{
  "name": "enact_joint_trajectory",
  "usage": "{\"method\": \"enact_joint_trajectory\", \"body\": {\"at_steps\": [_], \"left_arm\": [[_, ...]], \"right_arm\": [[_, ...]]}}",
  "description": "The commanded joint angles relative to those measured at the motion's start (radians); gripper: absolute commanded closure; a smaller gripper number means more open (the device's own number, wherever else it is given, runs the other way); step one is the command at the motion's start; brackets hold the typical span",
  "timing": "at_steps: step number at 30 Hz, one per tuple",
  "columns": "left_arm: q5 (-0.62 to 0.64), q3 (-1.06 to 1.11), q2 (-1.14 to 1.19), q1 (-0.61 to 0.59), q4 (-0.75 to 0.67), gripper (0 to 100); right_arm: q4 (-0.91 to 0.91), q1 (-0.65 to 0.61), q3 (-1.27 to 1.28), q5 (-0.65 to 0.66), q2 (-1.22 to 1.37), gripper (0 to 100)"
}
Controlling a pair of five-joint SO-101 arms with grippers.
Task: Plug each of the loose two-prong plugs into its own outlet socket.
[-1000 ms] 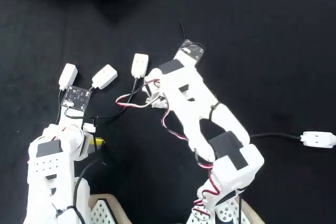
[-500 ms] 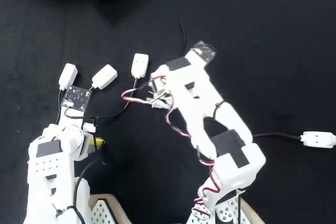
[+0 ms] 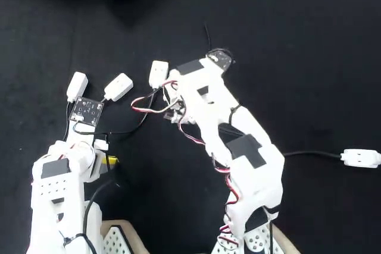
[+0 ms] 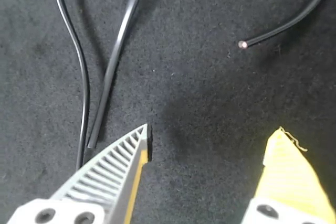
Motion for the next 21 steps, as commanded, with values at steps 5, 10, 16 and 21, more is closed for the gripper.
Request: {"method": "enact_joint_trajectory", "body": {"at_steps": [5,10,16,21], "left_arm": [[-0.003,-0.004,-0.014,-0.008,-0.018,66],[-0.003,-0.004,-0.014,-0.01,-0.018,66],[-0.003,-0.004,-0.014,-0.01,-0.018,66],[-0.003,-0.004,-0.014,-0.012,-0.018,66]], "right_arm": [[0.109,-0.152,-0.064,0.115,0.035,86.4],[0.126,-0.186,-0.114,0.141,0.131,86.4],[0.216,-0.198,-0.197,0.189,0.197,86.4],[0.218,-0.106,-0.214,0.19,0.211,86.8]]}}
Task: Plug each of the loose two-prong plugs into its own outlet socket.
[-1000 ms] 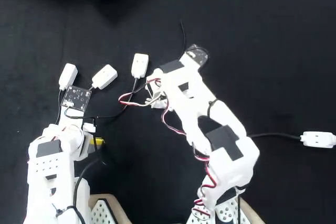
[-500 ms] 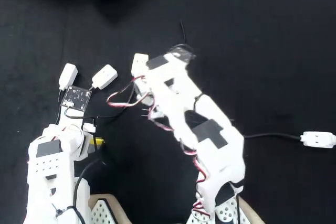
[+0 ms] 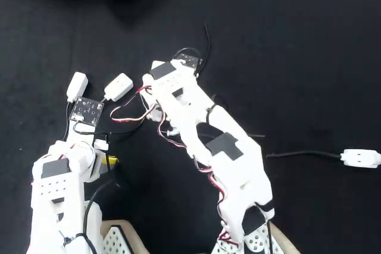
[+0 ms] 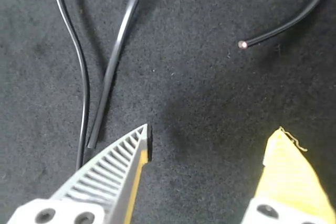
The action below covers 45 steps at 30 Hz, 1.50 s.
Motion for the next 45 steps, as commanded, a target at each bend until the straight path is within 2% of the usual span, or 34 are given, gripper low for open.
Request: {"method": "enact_joint_trajectory", "body": {"at_steps": [1,5,11,17,22,27,37,45], "left_arm": [[-0.003,-0.004,-0.014,-0.012,-0.018,66],[-0.003,-0.004,-0.014,-0.012,-0.018,66],[-0.003,-0.004,-0.014,-0.012,-0.018,66],[-0.003,-0.004,-0.014,-0.012,-0.018,66],[-0.003,-0.004,-0.014,-0.012,-0.018,66],[-0.003,-0.004,-0.014,-0.012,-0.018,66],[-0.003,-0.004,-0.014,-0.012,-0.02,66],[-0.003,-0.004,-0.014,-0.012,-0.02,66]], "right_arm": [[0.011,0.055,-0.005,0.012,0.022,86.8],[0.078,0.087,-0.004,0.091,-0.05,86.9],[0.135,0.094,0.019,0.141,-0.165,92.1],[0.123,0.095,0.071,0.135,-0.177,82.8],[-0.011,0.095,0.124,0.052,-0.18,81.9],[-0.051,0.1,0.128,-0.051,-0.191,81.8],[-0.031,0.16,0.147,-0.081,-0.252,81.8],[-0.183,0.115,0.226,-0.163,-0.193,81.8]]}}
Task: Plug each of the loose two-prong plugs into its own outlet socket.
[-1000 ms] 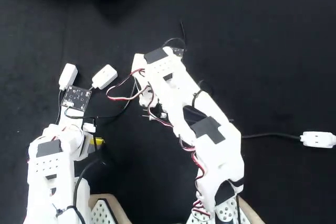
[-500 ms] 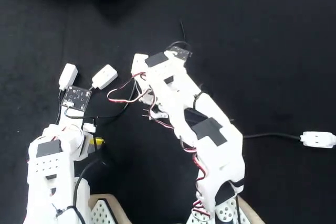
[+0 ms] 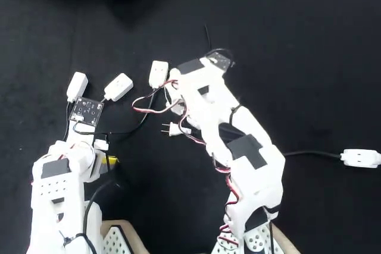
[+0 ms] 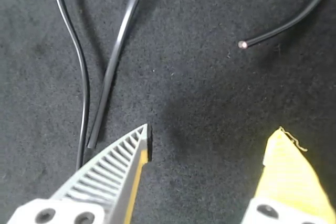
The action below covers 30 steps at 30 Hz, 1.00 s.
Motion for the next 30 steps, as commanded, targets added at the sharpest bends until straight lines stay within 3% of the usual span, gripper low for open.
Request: {"method": "enact_joint_trajectory", "body": {"at_steps": [1,9,14,22,26,30], "left_arm": [[-0.003,-0.004,-0.014,-0.012,-0.02,66],[-0.003,-0.004,-0.014,-0.012,-0.02,66],[-0.003,-0.004,-0.014,-0.012,-0.02,66],[-0.003,-0.004,-0.014,-0.012,-0.02,66],[-0.003,-0.004,-0.014,-0.012,-0.02,66],[-0.003,-0.004,-0.014,-0.012,-0.02,66]], "right_arm": [[-0.037,-0.037,-0.008,-0.035,0.019,81.8],[-0.029,-0.095,-0.116,-0.104,0.156,81.8],[0.061,-0.207,-0.174,-0.098,0.173,82.2],[0.236,-0.245,-0.249,0.041,0.176,83.0],[0.241,-0.244,-0.249,0.114,0.177,95.7],[0.241,-0.244,-0.234,0.201,0.177,97.6]]}}
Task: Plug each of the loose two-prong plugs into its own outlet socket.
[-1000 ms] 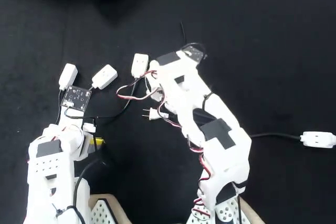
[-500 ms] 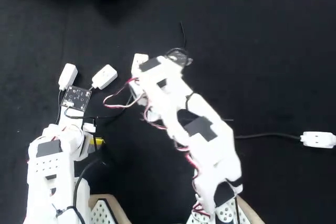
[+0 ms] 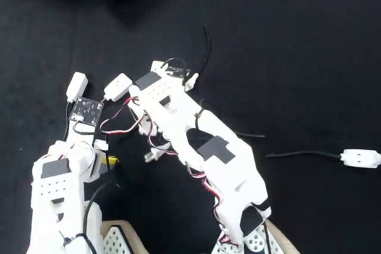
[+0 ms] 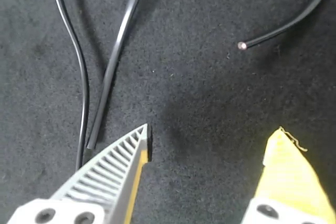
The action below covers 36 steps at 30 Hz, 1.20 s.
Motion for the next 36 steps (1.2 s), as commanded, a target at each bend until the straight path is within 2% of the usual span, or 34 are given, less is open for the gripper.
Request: {"method": "enact_joint_trajectory", "body": {"at_steps": [1,9,15,18,26,32,36], "left_arm": [[-0.005,-0.004,-0.014,-0.012,-0.02,66],[-0.005,-0.004,-0.014,-0.012,-0.02,66],[-0.005,-0.004,-0.014,-0.012,-0.02,66],[-0.005,-0.004,-0.014,-0.01,-0.02,66],[-0.005,-0.004,-0.014,-0.007,-0.02,66],[-0.005,-0.004,-0.014,-0.005,-0.02,66],[-0.005,-0.004,-0.014,-0.005,-0.02,66]], "right_arm": [[0.012,-0.009,-0.021,0.055,-0.002,97.6],[0.06,0.015,-0.002,0.153,-0.008,98.5],[0.075,0.058,-0.028,0.391,-0.012,98.6],[0.161,0.074,-0.105,0.445,-0.033,98.6],[0.201,0.091,-0.147,0.466,-0.305,98.6],[0.199,0.092,-0.09,0.623,-0.51,98.6],[0.138,0.106,0.038,0.733,-0.533,98.5]]}}
